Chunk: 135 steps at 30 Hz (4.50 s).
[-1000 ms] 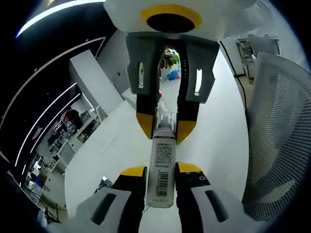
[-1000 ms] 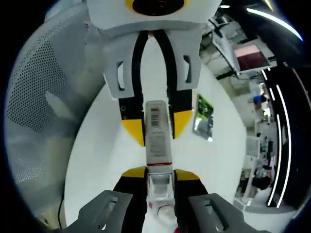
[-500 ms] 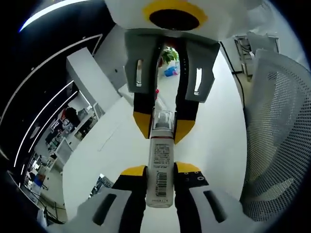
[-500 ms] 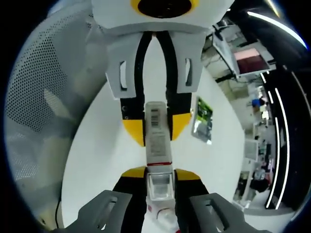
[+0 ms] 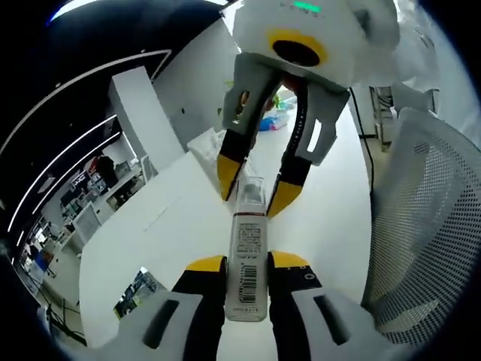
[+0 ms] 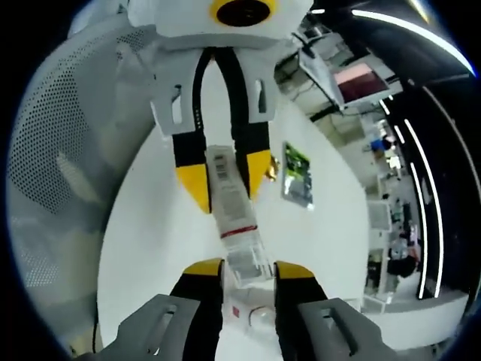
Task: Arrange the skincare products in the storage area until every visible bottle or jar stands upright without overlapping.
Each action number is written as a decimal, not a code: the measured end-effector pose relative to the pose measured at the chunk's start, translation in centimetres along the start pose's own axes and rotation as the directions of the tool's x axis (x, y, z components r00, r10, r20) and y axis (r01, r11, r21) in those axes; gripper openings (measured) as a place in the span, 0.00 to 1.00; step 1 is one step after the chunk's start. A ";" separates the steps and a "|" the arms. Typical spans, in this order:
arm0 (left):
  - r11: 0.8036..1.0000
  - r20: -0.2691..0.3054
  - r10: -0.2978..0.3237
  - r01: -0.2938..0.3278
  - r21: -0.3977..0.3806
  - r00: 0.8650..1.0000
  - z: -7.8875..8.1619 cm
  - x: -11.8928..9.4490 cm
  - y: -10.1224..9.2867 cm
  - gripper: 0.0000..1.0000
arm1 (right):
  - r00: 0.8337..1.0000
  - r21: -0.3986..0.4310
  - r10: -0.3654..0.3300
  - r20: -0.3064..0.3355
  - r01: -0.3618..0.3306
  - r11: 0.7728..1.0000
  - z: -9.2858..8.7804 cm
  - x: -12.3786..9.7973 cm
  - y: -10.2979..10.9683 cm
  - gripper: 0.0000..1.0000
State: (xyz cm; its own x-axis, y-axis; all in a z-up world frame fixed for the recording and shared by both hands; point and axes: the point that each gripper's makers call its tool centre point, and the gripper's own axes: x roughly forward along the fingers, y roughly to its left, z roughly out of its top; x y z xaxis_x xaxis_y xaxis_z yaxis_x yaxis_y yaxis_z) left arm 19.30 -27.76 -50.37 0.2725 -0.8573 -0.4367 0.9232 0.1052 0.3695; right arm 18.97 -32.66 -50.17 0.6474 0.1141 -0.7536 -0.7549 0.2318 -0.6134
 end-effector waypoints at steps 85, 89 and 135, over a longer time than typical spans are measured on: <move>0.965 0.212 -0.221 0.245 -0.091 0.952 4.1 -0.7 -4.4 0.24 | 0.667 0.281 0.084 0.740 -0.420 0.863 8.0 -7.1 1.6 0.12; 0.970 0.194 -0.199 0.221 -0.097 0.961 3.7 -0.6 -3.9 0.23 | 0.672 0.282 0.080 0.737 -0.412 0.867 8.0 -6.7 1.4 0.12; 0.972 0.143 0.066 -0.031 -0.234 0.987 2.3 -1.0 1.8 0.20 | 0.798 0.856 -0.375 0.471 -0.311 0.414 7.5 -3.9 -3.3 0.18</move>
State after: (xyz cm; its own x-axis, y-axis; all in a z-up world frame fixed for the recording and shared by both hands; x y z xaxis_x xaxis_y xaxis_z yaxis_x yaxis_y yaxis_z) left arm 20.08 -27.84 -47.41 0.2915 -0.9117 -0.2894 0.9520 0.2469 0.1809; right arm 19.75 -26.61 -43.40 0.8493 0.4595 -0.2600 -0.4241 0.8871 0.1823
